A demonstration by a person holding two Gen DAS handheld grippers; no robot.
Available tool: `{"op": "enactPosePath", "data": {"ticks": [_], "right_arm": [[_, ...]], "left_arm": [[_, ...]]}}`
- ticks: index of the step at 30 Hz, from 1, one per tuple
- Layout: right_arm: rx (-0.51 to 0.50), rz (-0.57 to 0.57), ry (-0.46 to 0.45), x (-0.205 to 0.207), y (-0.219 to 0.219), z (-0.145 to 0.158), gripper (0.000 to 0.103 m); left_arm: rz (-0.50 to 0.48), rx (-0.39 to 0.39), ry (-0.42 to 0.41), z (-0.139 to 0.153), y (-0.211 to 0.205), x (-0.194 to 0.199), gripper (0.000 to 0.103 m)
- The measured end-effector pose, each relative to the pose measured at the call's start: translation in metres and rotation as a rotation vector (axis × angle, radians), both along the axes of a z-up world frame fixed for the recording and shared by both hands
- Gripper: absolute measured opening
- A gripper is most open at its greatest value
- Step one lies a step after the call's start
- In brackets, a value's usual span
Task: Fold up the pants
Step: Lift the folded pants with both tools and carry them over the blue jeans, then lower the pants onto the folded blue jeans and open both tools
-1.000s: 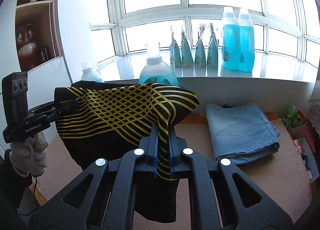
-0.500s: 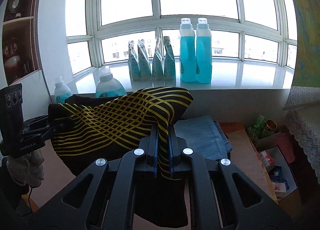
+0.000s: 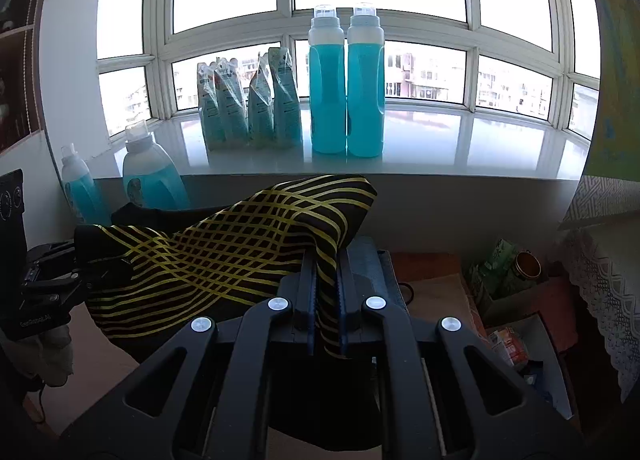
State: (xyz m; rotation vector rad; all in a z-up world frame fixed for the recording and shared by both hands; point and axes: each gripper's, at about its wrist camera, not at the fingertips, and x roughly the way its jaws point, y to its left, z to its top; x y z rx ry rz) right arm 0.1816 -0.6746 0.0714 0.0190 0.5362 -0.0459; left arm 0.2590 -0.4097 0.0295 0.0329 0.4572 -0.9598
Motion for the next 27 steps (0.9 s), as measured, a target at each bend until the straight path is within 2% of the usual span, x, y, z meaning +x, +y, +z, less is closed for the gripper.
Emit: {"op": "enactPosePath", "data": {"ticks": [6,11,15,18,20,21,23,24,26,27], "right_arm": [[-0.054,0.024,0.078,0.060,-0.023,-0.033,0.009],[-0.062,0.041,0.145,0.116,-0.037,-0.074,0.009],[-0.023,0.046,0.172,0.153,-0.048,-0.104,0.009],[-0.056,0.039,0.222,0.176,-0.047,-0.126,0.009],[-0.094,0.008,0.247,0.184,-0.048,-0.136,0.009],[-0.103,-0.009,0.260,0.187,-0.050,-0.139,0.009],[-0.095,-0.041,0.274,0.187,-0.056,-0.139,0.020],[-0.090,-0.058,0.267,0.185,-0.060,-0.137,0.024],[-0.112,-0.097,0.239,0.177,-0.066,-0.130,0.038],[-0.112,-0.107,0.224,0.172,-0.067,-0.126,0.039]], "left_arm": [[0.031,0.007,0.047,-0.035,-0.021,0.038,0.023],[0.121,0.032,0.076,-0.066,-0.036,0.081,0.023],[0.195,0.094,0.086,-0.090,-0.047,0.116,0.023],[0.228,0.165,0.101,-0.109,-0.056,0.135,0.023],[0.237,0.219,0.092,-0.118,-0.062,0.141,0.030],[0.259,0.243,0.078,-0.119,-0.063,0.142,0.031],[0.308,0.267,0.049,-0.119,-0.060,0.147,0.032],[0.327,0.273,0.060,-0.118,-0.058,0.151,0.035],[0.351,0.252,0.085,-0.115,-0.049,0.155,0.039],[0.353,0.246,0.076,-0.113,-0.046,0.152,0.039]]}}
